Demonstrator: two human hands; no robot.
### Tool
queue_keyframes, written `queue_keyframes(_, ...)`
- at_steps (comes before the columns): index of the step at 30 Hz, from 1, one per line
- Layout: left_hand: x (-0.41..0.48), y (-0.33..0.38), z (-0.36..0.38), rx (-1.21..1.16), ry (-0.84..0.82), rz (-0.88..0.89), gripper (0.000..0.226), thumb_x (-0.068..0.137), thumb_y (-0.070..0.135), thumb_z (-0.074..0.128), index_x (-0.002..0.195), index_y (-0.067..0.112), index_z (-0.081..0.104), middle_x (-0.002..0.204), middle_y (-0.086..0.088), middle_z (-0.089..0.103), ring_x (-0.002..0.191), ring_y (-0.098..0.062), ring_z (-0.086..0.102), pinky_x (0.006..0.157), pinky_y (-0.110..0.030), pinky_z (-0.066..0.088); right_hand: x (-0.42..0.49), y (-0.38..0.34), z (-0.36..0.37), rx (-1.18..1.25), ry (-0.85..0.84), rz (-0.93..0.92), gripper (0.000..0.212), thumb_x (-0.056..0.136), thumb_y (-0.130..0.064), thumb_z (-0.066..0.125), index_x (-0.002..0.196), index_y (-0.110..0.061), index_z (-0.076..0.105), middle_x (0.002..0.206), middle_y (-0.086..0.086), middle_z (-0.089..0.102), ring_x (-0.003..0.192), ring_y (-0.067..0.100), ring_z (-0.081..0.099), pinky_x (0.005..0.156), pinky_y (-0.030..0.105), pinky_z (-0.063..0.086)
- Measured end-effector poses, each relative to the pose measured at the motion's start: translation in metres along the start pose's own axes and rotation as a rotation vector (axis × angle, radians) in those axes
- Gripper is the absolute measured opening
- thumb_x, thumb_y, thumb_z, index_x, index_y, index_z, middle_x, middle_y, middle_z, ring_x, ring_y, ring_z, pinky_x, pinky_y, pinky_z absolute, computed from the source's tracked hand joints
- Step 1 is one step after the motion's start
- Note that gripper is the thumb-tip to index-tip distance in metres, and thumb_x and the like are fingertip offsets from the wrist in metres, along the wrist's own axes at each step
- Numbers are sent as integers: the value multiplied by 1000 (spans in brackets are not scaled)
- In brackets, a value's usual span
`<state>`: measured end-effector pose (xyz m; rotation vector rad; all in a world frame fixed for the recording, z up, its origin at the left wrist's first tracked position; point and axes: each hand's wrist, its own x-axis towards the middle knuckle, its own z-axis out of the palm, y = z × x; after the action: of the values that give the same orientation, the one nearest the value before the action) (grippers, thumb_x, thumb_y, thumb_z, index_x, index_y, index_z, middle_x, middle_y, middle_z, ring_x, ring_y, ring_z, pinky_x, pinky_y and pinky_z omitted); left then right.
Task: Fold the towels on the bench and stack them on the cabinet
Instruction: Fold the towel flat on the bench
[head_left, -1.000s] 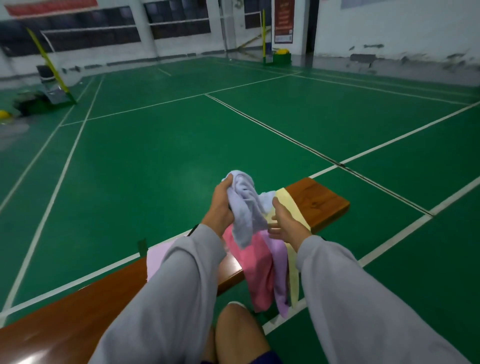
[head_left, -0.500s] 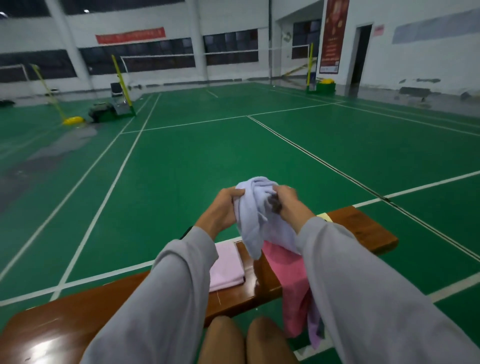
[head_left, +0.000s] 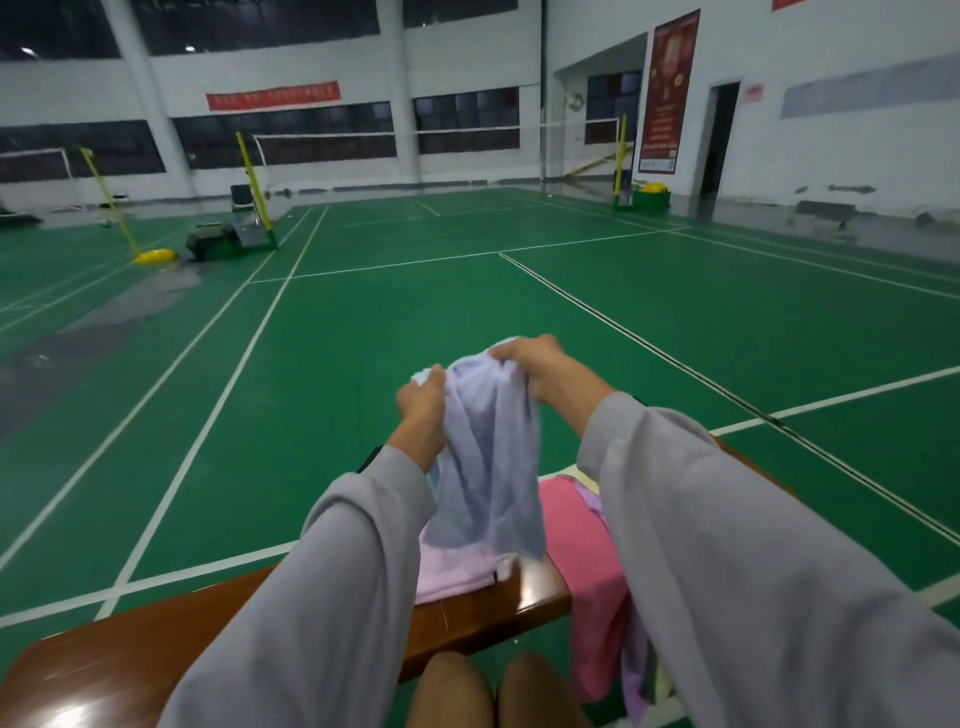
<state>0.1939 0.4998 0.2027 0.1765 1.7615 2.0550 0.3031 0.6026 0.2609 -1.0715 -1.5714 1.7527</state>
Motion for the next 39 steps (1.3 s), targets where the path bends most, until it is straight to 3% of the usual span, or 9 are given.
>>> queue_keyframes(3,11,18,-15,-72,71,92,15,94,22,72,100,11,63,101,-7,65,92,-24,61,76,-27,54,6,-16,-19,175,139,-101,32,69,-3,86,94,0,66,99,16,73,83,27,71,82,41,63)
queue_keyframes(5,20,24,-24,-77,17,88,14,90,14,75,96,7,65,95,-8,67,87,-23,61,65,-24,53,5,-5,-31,166,98,-16,53,64,-2,87,109,2,59,107,18,69,90,33,72,83,49,63)
queue_keyframes(10,30,53,-35,-145,-134,27,46,80,24,87,116,1,70,108,-15,75,98,-30,73,91,-43,60,13,-3,-46,360,194,-33,60,65,-5,88,117,4,59,112,19,70,89,31,70,86,49,62)
queue_keyframes(13,39,67,-48,-111,-42,73,47,81,20,86,119,-1,67,113,-14,72,98,-29,71,92,-41,59,20,-12,-53,424,212,-57,59,64,-11,89,117,2,65,106,14,70,81,28,65,76,42,61)
queue_keyframes(18,49,65,-68,11,-12,-4,46,84,28,84,115,-2,67,108,-15,74,93,-31,73,89,-46,61,21,-8,-61,297,266,-10,63,69,-10,88,117,-2,49,117,12,66,102,34,67,95,47,57)
queue_keyframes(23,55,78,-68,217,-28,50,38,92,22,76,117,-4,67,108,-14,72,96,-29,70,92,-46,60,25,-13,-75,376,356,-83,52,80,-5,80,124,2,53,114,14,63,96,31,66,93,43,58)
queue_keyframes(29,66,91,-65,211,35,59,56,92,26,73,136,-2,52,131,-18,62,116,-35,61,105,-46,52,36,-7,-81,155,313,-87,48,72,8,74,118,2,67,110,16,72,82,25,68,77,38,63)
queue_keyframes(34,71,98,-62,401,17,141,30,94,1,60,123,-7,58,109,-18,64,90,-28,63,88,-42,60,28,-23,-91,-311,249,-211,22,74,-6,69,94,-10,79,90,1,72,81,19,67,65,32,57)
queue_keyframes(39,89,80,-79,728,-26,229,22,80,-2,48,95,-9,63,84,-14,55,85,-28,54,76,-38,53,19,-25,-117,-935,75,-309,27,88,0,57,93,-17,78,85,7,73,70,27,74,64,35,64)
